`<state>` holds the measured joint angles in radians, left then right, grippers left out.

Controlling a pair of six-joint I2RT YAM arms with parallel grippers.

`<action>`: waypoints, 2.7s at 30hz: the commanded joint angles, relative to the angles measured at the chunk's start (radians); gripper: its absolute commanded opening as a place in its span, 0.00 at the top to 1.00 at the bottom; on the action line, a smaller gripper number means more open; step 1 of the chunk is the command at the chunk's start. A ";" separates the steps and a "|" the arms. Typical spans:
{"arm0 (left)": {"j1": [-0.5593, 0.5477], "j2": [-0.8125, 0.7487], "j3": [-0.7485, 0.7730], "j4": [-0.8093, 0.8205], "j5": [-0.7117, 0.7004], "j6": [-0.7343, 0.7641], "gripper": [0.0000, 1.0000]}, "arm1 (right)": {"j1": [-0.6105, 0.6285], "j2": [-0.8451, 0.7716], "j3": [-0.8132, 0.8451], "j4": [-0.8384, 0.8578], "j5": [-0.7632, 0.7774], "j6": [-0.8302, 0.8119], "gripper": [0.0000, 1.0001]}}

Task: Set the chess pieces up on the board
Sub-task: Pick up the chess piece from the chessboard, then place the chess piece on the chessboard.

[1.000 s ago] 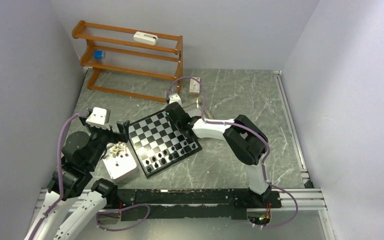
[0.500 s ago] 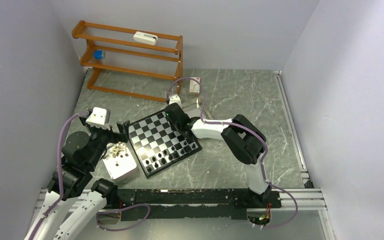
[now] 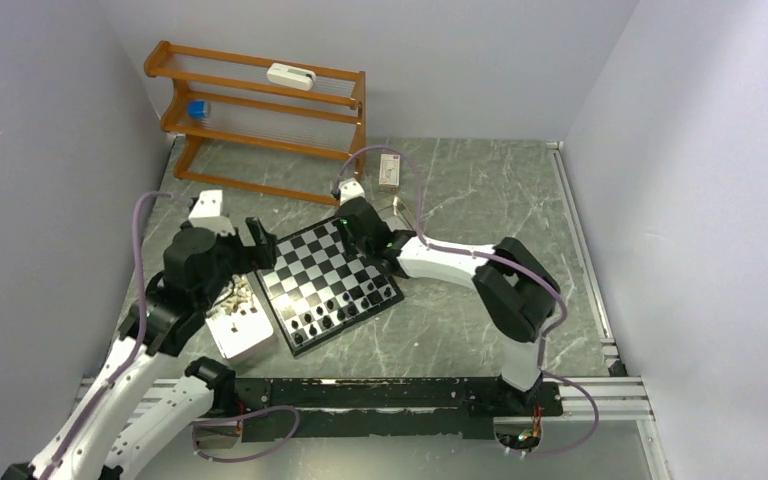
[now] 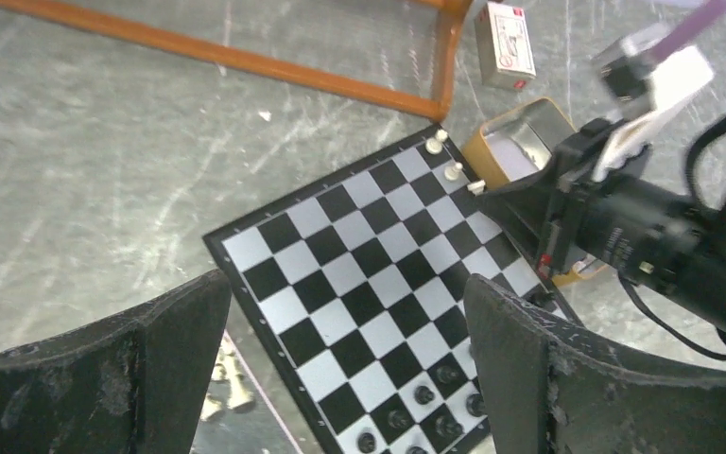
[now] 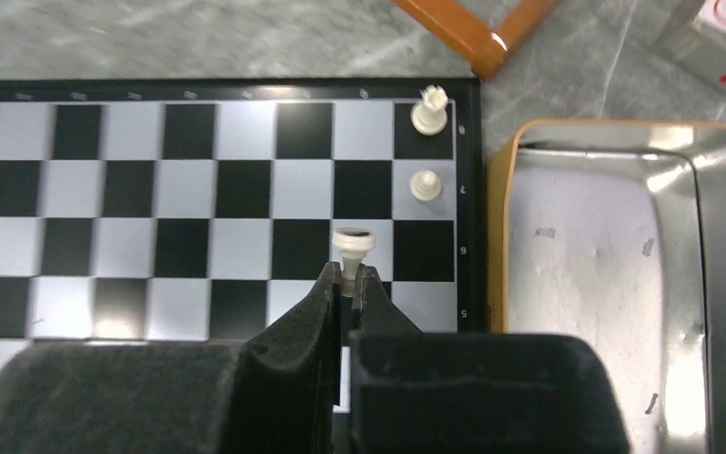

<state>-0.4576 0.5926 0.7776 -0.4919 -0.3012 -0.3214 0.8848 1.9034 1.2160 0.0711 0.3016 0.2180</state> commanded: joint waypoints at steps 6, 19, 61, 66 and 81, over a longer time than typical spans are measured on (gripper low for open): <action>-0.003 0.246 0.151 -0.008 0.215 -0.202 0.12 | -0.005 -0.233 -0.130 0.107 -0.271 -0.017 1.00; 0.140 0.560 0.202 0.134 0.661 -0.277 0.24 | -0.005 -0.329 -0.187 0.144 -0.431 0.065 1.00; 0.223 0.692 -0.018 0.421 0.919 -0.636 0.68 | -0.008 -0.230 -0.118 0.147 -0.436 0.159 1.00; 0.223 0.704 -0.018 0.424 0.927 -0.631 0.78 | -0.008 -0.221 -0.106 0.138 -0.437 0.162 1.00; 0.224 0.655 -0.144 0.684 0.945 -0.928 0.87 | -0.005 -0.299 -0.278 0.380 -0.332 0.213 0.81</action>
<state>-0.2359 1.2861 0.6556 0.0757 0.6014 -1.1191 0.8814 1.6508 0.9844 0.3210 -0.1066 0.4141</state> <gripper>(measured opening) 0.235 0.201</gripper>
